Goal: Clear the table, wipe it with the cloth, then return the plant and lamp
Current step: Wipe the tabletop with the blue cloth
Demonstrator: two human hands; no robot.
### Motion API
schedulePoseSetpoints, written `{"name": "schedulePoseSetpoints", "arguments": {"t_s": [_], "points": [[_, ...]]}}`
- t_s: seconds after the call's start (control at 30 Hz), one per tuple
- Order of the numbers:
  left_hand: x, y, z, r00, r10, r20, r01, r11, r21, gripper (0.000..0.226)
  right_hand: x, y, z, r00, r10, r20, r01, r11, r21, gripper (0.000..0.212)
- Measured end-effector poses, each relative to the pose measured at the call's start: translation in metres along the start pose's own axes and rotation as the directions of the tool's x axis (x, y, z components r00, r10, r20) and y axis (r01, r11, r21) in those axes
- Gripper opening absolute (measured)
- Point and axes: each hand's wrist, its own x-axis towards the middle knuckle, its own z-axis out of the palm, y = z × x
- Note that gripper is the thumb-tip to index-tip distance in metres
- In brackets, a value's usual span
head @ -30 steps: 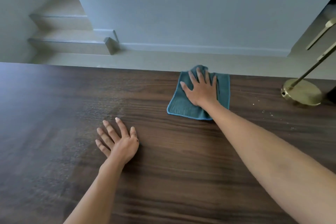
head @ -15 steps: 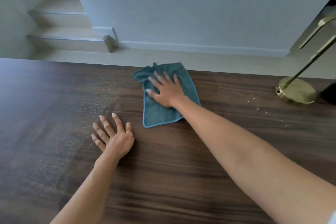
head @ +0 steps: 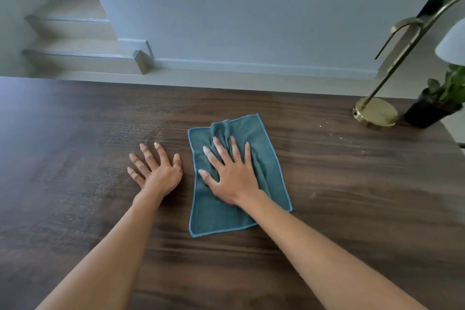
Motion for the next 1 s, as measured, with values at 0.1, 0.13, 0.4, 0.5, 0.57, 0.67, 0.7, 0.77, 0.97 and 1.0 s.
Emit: {"name": "schedulePoseSetpoints", "arguments": {"t_s": [0.1,0.13,0.4,0.5,0.57,0.67,0.7,0.77,0.97,1.0], "points": [[-0.005,-0.009,-0.001,0.998,0.066,0.023,-0.067,0.997,0.036,0.074,-0.080,0.004,0.007,0.996,-0.068,-0.063,0.068,0.998,0.004,0.067],[-0.007,-0.012,-0.002,0.997,0.079,0.022,-0.080,0.996,0.042,0.074,-0.106,0.014,0.008,0.995,-0.055,-0.082,0.056,0.998,0.002,0.066],[-0.052,0.011,0.019,0.990,0.124,0.063,-0.123,0.992,-0.011,0.066,-0.061,0.069,-0.010,0.972,0.236,-0.008,-0.236,0.971,-0.032,0.076],[-0.060,0.028,0.032,0.995,0.094,0.020,-0.093,0.994,-0.059,0.061,-0.044,0.046,-0.012,0.982,0.186,0.003,-0.186,0.982,-0.024,0.074],[-0.059,0.035,0.033,0.998,0.068,-0.002,-0.068,0.995,-0.073,0.061,-0.074,0.044,-0.010,0.997,0.072,-0.025,-0.072,0.997,-0.021,0.070],[-0.055,0.043,0.038,0.989,0.139,-0.046,-0.140,0.990,-0.020,0.064,-0.146,0.067,-0.003,0.984,0.115,-0.135,-0.112,0.993,0.027,0.065],[-0.056,0.047,0.041,0.982,0.184,-0.042,-0.183,0.983,0.011,0.065,-0.160,0.082,-0.004,0.969,0.196,-0.150,-0.193,0.980,0.039,0.066],[-0.060,0.059,0.048,0.966,0.257,-0.015,-0.256,0.965,0.051,0.067,-0.166,0.111,-0.010,0.927,0.345,-0.148,-0.344,0.938,0.034,0.069],[-0.063,0.094,0.074,0.925,0.380,-0.014,-0.375,0.918,0.131,0.068,-0.085,0.147,-0.029,0.879,0.472,-0.063,-0.472,0.881,0.028,0.076],[-0.062,0.097,0.077,0.918,0.394,-0.033,-0.385,0.911,0.149,0.067,-0.076,0.139,-0.028,0.900,0.433,-0.056,-0.432,0.901,0.029,0.075]]}}
